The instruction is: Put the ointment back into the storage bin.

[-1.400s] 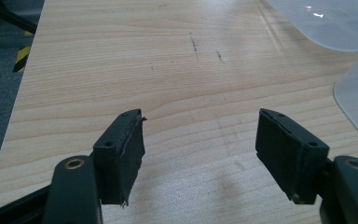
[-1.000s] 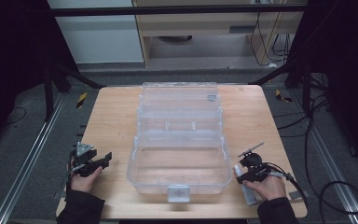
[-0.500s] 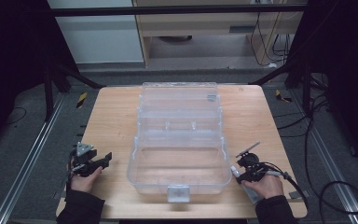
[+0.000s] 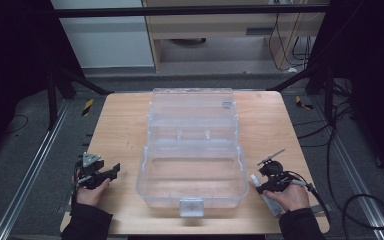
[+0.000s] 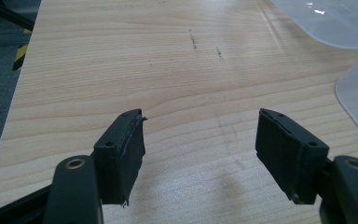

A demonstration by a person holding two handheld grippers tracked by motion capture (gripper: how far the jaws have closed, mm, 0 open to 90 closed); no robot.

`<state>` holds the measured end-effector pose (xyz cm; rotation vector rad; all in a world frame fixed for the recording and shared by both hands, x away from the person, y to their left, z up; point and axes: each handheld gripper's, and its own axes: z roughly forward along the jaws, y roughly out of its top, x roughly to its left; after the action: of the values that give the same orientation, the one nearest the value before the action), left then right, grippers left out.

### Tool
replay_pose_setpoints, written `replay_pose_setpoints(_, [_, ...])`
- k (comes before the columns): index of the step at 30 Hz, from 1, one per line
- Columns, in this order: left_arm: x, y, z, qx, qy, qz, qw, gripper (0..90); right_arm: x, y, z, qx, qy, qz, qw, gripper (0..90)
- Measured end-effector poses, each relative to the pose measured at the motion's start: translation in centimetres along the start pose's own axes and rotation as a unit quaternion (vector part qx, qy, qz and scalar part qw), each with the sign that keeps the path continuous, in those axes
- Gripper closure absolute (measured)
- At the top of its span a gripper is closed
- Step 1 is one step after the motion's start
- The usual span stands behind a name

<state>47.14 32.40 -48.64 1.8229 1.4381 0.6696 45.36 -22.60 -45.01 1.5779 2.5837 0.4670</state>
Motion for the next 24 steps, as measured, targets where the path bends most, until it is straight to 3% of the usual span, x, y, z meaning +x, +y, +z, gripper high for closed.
replay_pose_setpoints(2, [0.0, 0.0, 0.0, 0.000, 0.000, 0.001, 1.0000, 32.1, 0.0, 0.1, -0.7, -0.008, -0.008, -0.008, 0.9999, 69.6])
replay_pose_setpoints(6, [0.0, 0.0, 0.0, 0.000, -0.001, 0.001, 1.0000, 32.2, 0.1, 0.7, -2.4, -0.036, 0.001, -0.010, 0.9993, 69.6])
replay_pose_setpoints(12, [0.0, 0.0, 0.1, 0.001, -0.001, 0.001, 1.0000, 32.2, 0.0, 1.7, -4.5, -0.077, 0.002, -0.035, 0.9964, 69.6])
replay_pose_setpoints(19, [0.0, 0.0, 0.0, 0.001, -0.004, 0.001, 1.0000, 32.3, 0.2, 2.5, -6.6, -0.100, 0.005, -0.058, 0.9933, 69.6])
replay_pose_setpoints(24, [0.0, 0.0, 0.1, 0.001, -0.004, 0.001, 1.0000, 32.3, 0.4, 3.1, -8.7, -0.110, 0.014, -0.090, 0.9897, 69.6])
